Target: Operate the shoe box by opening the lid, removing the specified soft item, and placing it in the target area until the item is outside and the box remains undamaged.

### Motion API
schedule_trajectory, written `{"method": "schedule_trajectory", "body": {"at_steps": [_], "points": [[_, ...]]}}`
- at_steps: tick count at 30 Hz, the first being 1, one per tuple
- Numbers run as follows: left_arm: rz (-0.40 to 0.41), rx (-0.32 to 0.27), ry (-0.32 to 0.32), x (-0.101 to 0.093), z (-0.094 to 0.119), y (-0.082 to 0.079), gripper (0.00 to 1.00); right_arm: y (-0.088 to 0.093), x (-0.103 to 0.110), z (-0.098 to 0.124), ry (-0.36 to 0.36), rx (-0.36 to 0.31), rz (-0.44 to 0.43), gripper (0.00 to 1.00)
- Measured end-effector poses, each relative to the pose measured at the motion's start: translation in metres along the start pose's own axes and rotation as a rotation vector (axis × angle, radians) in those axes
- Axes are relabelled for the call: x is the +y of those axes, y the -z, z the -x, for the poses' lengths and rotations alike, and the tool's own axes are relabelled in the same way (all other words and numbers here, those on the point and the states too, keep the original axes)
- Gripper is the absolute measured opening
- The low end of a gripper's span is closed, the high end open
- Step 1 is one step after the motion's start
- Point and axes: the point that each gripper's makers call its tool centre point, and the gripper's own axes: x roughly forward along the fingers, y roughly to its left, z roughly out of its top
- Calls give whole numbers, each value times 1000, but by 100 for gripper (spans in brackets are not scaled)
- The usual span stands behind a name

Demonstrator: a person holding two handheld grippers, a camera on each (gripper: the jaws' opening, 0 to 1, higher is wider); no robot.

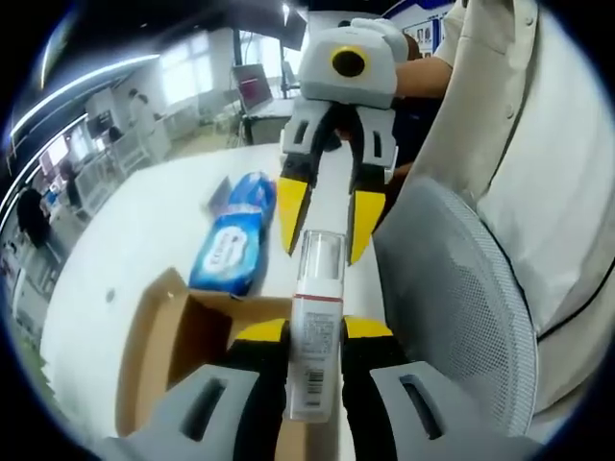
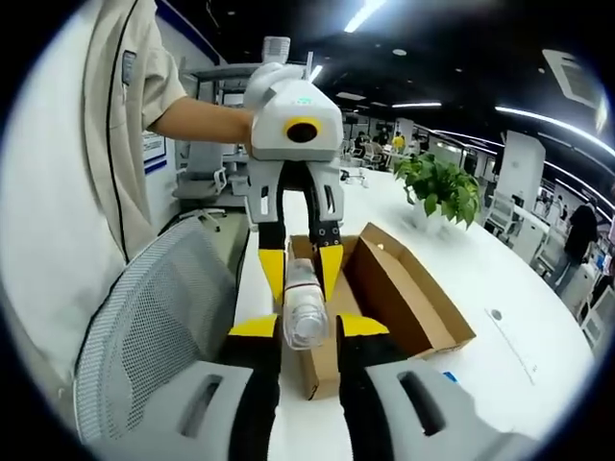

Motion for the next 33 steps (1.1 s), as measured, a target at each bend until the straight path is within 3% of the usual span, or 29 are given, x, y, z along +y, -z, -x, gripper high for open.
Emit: {"method": "schedule_trajectory", "body": {"at_steps": [21,28,33], "points": [[19,-48,20,3,-7,-8,19,-3,-6,5,-49,75,66,15],[20,-74,-43,18,-6,-12,27,-2,-17,12,-47,102,78,15],[115,-105,-140,36,-1,-8,42,4,-31,19,-30,132,81,15]]}}
